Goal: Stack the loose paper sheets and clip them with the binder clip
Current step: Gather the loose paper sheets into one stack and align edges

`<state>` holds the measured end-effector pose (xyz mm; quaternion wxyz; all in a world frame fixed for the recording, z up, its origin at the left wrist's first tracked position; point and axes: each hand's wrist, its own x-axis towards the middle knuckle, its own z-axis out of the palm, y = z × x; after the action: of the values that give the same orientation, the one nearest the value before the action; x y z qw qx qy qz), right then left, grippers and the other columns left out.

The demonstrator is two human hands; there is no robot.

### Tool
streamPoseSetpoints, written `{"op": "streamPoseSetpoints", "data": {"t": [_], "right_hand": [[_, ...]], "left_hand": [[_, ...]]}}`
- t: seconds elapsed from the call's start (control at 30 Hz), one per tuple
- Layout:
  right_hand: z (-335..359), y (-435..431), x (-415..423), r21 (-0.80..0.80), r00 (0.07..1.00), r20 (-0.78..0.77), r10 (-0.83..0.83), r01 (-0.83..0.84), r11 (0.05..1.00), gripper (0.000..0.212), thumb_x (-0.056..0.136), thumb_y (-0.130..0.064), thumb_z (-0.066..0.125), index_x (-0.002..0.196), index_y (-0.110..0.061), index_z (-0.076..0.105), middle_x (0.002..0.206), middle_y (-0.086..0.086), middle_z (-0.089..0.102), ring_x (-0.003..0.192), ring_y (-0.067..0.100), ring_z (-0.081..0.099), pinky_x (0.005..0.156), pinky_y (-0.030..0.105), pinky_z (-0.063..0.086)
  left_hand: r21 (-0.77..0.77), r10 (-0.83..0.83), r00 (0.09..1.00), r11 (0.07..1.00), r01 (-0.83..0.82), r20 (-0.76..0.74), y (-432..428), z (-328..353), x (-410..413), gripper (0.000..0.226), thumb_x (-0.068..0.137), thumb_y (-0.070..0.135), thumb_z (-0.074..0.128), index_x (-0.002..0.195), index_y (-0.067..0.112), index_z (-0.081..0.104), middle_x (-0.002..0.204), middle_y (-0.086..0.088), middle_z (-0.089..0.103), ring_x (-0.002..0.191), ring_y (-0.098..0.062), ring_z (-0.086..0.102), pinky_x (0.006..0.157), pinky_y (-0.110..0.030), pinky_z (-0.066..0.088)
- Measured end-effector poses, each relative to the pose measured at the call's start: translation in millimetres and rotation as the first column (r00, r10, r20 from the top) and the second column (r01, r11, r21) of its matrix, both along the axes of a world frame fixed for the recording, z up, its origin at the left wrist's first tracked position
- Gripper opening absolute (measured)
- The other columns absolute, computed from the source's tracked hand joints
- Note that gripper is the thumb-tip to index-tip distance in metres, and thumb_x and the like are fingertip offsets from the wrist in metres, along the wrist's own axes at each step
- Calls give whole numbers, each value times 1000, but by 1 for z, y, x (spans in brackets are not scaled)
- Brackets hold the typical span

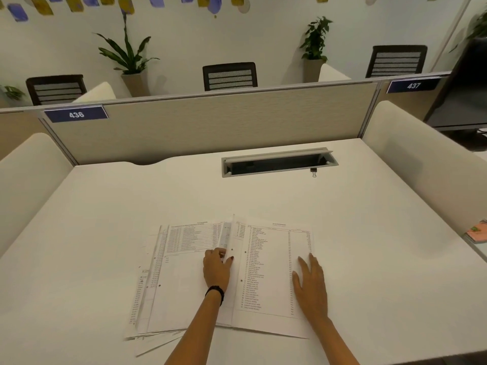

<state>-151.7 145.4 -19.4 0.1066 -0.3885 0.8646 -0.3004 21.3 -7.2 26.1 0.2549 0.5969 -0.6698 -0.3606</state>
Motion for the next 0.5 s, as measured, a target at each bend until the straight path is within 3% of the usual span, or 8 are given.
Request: {"op": "streamPoseSetpoints", "data": {"t": [0.2, 0.33, 0.5], "right_hand": [[1, -5, 6, 17, 1000, -31, 0, 0, 1000, 48, 94, -26, 45, 139, -16, 37, 155, 9, 21, 144, 25, 15, 116, 35, 10], [2, -4, 4, 24, 999, -41, 5, -4, 1000, 47, 94, -26, 45, 139, -15, 37, 154, 10, 22, 143, 24, 17, 116, 33, 8], [6, -1, -4, -61, 999, 50, -12, 15, 998, 47, 93, -21, 48, 137, -11, 39, 154, 10, 22, 142, 24, 20, 114, 36, 21]], "left_hand": [[-5, 45, 995, 999, -46, -94, 4, -3, -1, 19, 94, 17, 50, 96, 5, 64, 92, -13, 68, 84, -25, 60, 71, -29, 45], [2, 70, 991, 997, -71, -115, 2, -2, -3, 21, 95, 13, 47, 102, 4, 65, 98, -12, 68, 89, -27, 61, 76, -29, 46], [20, -18, 982, 1000, 23, -186, -3, -4, 0, 20, 95, 8, 45, 107, 5, 60, 102, -7, 64, 89, -18, 57, 78, -26, 43]]}}
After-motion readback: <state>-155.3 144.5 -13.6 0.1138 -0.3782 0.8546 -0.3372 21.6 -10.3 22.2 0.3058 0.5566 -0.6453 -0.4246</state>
